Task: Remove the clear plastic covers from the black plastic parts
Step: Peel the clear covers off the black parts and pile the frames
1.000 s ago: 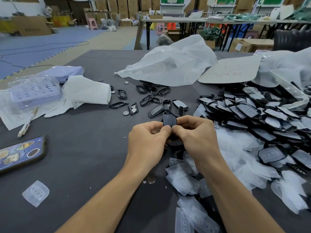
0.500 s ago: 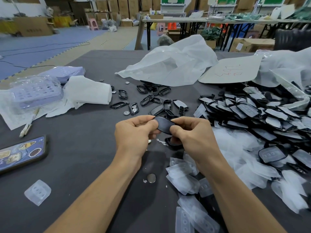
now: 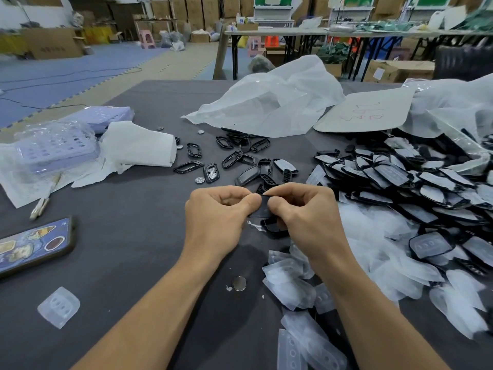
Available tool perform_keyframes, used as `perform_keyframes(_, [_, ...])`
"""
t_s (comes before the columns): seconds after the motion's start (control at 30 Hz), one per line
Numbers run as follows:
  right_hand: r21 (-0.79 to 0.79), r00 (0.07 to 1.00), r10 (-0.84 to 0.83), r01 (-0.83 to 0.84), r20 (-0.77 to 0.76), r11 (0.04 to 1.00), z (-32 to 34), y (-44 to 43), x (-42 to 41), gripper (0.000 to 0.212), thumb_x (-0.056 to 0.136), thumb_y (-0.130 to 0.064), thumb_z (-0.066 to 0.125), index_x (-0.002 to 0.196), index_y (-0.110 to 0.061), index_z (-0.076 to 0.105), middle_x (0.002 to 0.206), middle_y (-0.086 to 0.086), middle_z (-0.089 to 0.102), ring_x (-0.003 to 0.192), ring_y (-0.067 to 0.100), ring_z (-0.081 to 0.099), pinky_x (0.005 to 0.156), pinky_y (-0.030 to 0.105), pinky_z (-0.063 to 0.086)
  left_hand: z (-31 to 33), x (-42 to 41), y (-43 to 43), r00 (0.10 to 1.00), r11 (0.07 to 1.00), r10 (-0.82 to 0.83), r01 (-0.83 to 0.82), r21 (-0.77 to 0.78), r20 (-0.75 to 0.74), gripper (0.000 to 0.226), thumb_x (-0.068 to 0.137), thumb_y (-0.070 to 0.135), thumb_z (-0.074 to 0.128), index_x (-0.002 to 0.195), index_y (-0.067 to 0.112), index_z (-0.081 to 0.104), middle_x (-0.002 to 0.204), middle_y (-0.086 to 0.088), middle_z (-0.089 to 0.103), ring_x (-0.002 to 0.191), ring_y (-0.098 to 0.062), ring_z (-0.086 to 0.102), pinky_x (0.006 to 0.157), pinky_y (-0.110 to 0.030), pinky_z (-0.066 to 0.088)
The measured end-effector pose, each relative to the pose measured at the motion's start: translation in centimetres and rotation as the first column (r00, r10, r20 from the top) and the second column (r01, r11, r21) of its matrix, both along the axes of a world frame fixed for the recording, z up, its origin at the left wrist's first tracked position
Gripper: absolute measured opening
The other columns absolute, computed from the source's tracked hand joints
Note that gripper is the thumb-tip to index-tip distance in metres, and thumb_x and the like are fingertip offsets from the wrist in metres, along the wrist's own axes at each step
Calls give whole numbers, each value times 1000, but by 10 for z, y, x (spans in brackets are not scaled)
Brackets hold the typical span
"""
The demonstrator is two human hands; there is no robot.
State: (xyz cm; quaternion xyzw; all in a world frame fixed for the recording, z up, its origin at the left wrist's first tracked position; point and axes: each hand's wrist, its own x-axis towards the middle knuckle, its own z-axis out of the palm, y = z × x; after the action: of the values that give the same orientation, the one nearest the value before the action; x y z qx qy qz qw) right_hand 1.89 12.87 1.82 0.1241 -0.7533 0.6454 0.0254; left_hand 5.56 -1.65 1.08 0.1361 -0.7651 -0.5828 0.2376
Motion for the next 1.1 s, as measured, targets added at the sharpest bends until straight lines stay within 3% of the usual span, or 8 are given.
perform_keyframes(0.13, [-3,999,-29,29,36,1000,0,-1,-1,34,86,1,71,74,-29,82,70,3,76,69,34,71,68,58,61,0,0,2,1000,999,21,-21,-26,-18,17,77,27,88,70,41,81,58,5,72,46,-6,55,51,-29,52])
perform_keyframes(0.23, [76,998,-30,35,-61,996,0,0,-1,29,88,-5,71,80,-30,82,70,-7,75,63,13,68,67,40,61,-2,-2,3,999,999,36,-36,-3,-24,18,78,22,88,71,38,81,53,5,69,43,-8,55,46,-23,49])
perform_keyframes(0.33, [260,979,38,16,-200,965,1,3,5,24,77,-19,79,97,-32,79,76,-21,73,71,0,68,66,12,50,-3,-5,-1,999,998,53,-53,28,-3,16,79,21,86,70,34,82,50,3,66,40,-8,56,47,-19,45])
perform_keyframes(0.53, [483,961,79,62,-265,873,5,13,0,43,68,-13,86,107,-30,81,102,-22,72,98,-2,62,87,4,41,-8,-5,-3,995,997,-33,26,70,95,9,76,45,84,72,38,82,59,-1,72,50,-11,62,59,-30,52])
perform_keyframes(0.67, [525,925,-125,311,-359,793,14,41,-17,46,72,-20,90,116,-27,77,114,-12,70,117,13,54,113,34,38,-7,-6,-3,996,998,-20,15,65,83,12,75,58,77,79,47,79,73,13,77,56,-6,70,55,-14,50])
perform_keyframes(0.8, [488,733,-596,671,-328,558,23,78,-29,97,79,-40,87,158,-22,33,163,12,36,151,34,28,123,53,22,-8,-6,-5,992,999,52,-51,-5,111,8,82,44,79,79,52,77,70,18,76,60,-2,70,72,-32,61])
perform_keyframes(0.9, [571,777,-520,621,-356,537,17,65,-24,94,86,-39,79,161,-21,25,169,11,22,157,33,16,126,51,14,-7,-14,-7,983,970,153,-129,-208,104,9,84,39,73,80,46,79,68,25,72,68,-3,71,78,-34,59])
perform_keyframes(1.1, [536,890,-297,448,-346,716,-1,26,-14,46,93,-15,68,138,-17,62,146,7,56,143,19,30,123,41,24,-9,-60,-57,956,887,287,-239,-395,65,30,94,23,62,120,30,76,116,5,76,116,-16,66,99,-25,44])
